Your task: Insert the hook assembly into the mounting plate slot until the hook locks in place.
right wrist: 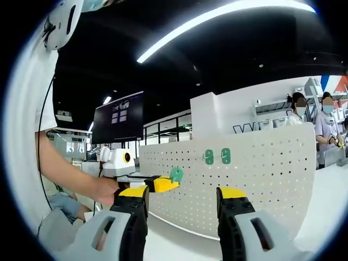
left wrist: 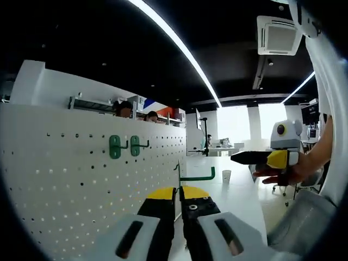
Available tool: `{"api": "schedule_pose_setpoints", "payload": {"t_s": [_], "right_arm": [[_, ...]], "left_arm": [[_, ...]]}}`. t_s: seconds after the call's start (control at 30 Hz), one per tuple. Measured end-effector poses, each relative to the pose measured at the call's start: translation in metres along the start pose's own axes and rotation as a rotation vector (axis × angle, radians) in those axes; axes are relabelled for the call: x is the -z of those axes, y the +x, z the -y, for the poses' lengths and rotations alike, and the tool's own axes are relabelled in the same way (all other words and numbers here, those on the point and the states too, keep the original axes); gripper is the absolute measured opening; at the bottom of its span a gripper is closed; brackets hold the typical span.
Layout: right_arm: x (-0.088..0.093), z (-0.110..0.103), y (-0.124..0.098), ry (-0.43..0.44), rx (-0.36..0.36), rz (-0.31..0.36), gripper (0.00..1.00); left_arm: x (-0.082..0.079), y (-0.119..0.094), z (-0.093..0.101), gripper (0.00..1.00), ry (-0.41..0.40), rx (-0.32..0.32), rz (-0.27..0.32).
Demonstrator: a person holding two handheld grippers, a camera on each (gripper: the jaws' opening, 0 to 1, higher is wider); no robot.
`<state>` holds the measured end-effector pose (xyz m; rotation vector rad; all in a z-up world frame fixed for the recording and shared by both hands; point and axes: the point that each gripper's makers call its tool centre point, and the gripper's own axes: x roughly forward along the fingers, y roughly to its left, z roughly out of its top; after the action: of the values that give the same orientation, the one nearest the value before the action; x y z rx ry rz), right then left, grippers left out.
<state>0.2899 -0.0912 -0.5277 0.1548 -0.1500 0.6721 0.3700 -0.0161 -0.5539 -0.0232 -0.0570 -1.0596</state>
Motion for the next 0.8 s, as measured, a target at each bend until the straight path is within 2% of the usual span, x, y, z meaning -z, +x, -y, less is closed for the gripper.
{"api": "schedule_pose_setpoints", "payload": {"t_s": [0.03, 0.23, 0.37, 0.57, 0.73, 0.8], "right_arm": [[-0.002, 0.001, 0.000, 0.055, -0.001, 0.018, 0.45], [0.007, 0.004, 0.000, 0.203, -0.017, 0.004, 0.42], [0.007, 0.007, -0.001, 0.249, -0.011, 0.020, 0.41], [0.009, 0.006, -0.001, 0.250, -0.010, 0.010, 0.39], [0.006, 0.002, 0.003, 0.183, -0.009, 0.008, 0.35], [0.006, 0.002, 0.005, 0.190, -0.012, 0.010, 0.34]], "left_arm": [[-0.001, 0.000, 0.001, 0.03, -0.001, -0.001, 0.001], [-0.002, -0.002, -0.001, 0.03, 0.005, -0.009, 0.001], [-0.003, -0.002, -0.003, 0.03, 0.009, -0.014, 0.003], [-0.004, 0.000, -0.002, 0.03, 0.013, -0.012, 0.000], [-0.004, 0.001, 0.001, 0.03, 0.019, -0.022, -0.004], [-0.004, 0.000, 0.001, 0.03, 0.018, -0.029, -0.004]]}}
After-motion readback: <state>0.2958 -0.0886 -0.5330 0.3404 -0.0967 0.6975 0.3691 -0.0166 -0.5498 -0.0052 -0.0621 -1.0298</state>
